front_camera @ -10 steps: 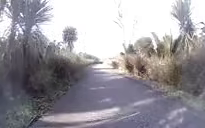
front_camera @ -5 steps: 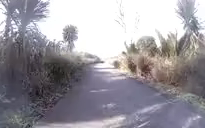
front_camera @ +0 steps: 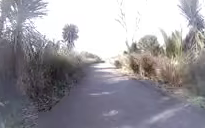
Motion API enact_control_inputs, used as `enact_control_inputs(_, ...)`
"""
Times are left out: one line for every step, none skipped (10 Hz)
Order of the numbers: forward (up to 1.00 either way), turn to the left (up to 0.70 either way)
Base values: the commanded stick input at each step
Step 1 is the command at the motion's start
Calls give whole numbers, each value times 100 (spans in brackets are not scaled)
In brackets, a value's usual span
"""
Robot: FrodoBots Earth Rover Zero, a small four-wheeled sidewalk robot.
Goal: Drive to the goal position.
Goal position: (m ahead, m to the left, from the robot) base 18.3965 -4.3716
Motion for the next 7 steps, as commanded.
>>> enact_control_inputs(45,0)
enact_control_inputs(45,0)
enact_control_inputs(45,0)
enact_control_inputs(45,0)
enact_control_inputs(45,0)
enact_control_inputs(45,0)
enact_control_inputs(45,-27)
